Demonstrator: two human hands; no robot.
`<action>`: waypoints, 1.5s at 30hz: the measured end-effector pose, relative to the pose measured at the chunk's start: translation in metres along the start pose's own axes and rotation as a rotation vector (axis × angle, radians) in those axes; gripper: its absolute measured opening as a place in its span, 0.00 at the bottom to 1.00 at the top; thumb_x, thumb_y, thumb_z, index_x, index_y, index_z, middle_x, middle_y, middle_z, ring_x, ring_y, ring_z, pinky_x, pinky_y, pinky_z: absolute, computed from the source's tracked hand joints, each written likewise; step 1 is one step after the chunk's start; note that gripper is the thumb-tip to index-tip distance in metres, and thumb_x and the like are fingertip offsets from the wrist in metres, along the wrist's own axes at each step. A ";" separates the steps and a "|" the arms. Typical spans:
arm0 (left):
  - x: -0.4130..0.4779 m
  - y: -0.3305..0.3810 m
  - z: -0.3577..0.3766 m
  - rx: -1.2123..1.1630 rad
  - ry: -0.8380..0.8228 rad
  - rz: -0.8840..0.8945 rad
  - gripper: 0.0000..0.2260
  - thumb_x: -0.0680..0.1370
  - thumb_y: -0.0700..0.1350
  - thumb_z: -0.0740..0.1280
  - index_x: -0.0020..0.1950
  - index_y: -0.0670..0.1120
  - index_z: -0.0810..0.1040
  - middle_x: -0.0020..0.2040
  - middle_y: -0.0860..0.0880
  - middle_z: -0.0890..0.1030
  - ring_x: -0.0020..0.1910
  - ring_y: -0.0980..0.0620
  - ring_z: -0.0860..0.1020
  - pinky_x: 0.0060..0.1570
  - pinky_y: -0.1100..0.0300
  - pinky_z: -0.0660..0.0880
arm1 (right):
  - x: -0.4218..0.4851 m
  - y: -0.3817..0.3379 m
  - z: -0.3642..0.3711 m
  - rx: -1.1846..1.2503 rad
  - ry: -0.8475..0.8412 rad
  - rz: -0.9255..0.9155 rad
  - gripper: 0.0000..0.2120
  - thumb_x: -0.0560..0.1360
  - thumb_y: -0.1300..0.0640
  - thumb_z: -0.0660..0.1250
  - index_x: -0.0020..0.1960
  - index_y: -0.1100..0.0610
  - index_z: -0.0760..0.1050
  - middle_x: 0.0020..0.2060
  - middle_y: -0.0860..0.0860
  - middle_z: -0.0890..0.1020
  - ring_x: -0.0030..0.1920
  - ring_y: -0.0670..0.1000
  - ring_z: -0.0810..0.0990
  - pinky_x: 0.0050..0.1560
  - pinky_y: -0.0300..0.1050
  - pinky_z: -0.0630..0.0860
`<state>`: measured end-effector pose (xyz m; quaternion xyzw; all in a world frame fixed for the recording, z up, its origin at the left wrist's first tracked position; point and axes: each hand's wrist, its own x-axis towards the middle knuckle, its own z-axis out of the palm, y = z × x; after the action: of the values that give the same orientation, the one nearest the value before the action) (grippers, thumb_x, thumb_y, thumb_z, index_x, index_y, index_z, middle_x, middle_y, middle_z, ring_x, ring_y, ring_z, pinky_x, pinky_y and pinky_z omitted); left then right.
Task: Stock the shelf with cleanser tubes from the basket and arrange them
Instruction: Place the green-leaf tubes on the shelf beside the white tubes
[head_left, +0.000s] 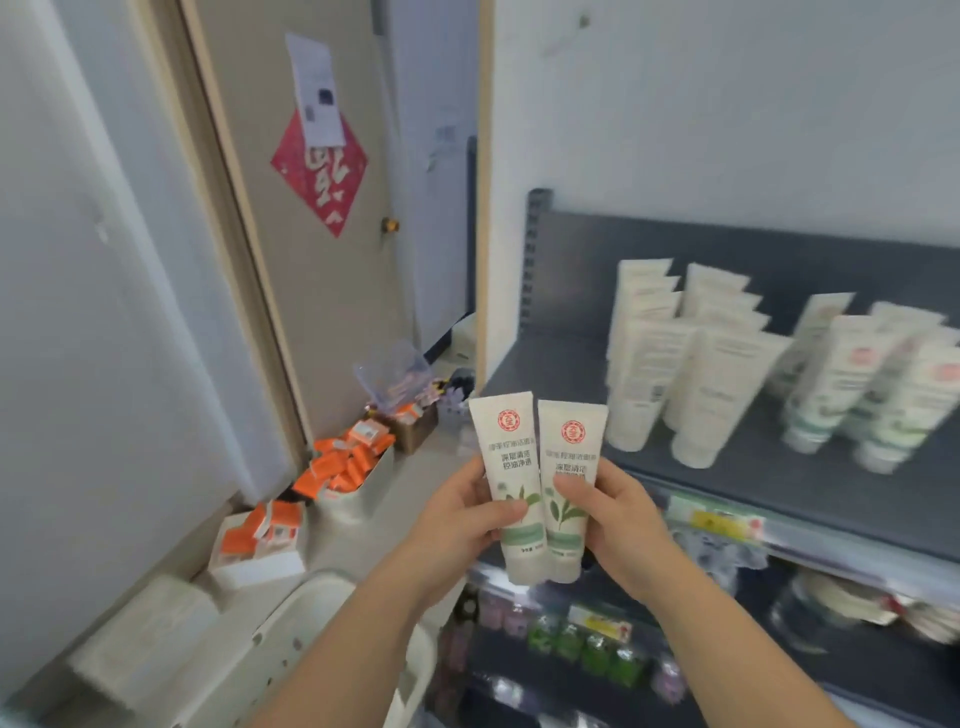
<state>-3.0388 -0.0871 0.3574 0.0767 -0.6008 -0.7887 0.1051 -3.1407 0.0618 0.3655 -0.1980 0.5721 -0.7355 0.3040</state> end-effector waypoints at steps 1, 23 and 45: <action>0.007 0.004 0.018 0.023 -0.024 0.015 0.24 0.72 0.34 0.68 0.68 0.46 0.72 0.62 0.43 0.80 0.61 0.40 0.79 0.59 0.44 0.76 | -0.007 -0.012 -0.016 0.011 0.013 -0.034 0.18 0.72 0.62 0.67 0.61 0.59 0.76 0.55 0.56 0.84 0.54 0.59 0.83 0.52 0.56 0.79; 0.138 -0.022 0.298 0.238 -0.148 0.115 0.19 0.77 0.33 0.66 0.65 0.47 0.68 0.60 0.49 0.82 0.60 0.51 0.80 0.57 0.54 0.77 | -0.062 -0.138 -0.291 -0.263 0.271 -0.327 0.16 0.74 0.65 0.70 0.59 0.53 0.74 0.52 0.46 0.85 0.52 0.45 0.83 0.46 0.40 0.81; 0.178 -0.070 0.281 0.622 -0.046 0.144 0.23 0.81 0.40 0.63 0.71 0.58 0.61 0.67 0.61 0.73 0.67 0.63 0.71 0.71 0.53 0.67 | -0.027 -0.104 -0.327 -0.405 0.358 -0.245 0.17 0.76 0.60 0.70 0.61 0.46 0.72 0.57 0.42 0.81 0.58 0.43 0.79 0.55 0.41 0.77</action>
<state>-3.2858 0.1468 0.3658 0.0445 -0.8192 -0.5593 0.1187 -3.3530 0.3324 0.3800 -0.1894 0.7235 -0.6610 0.0614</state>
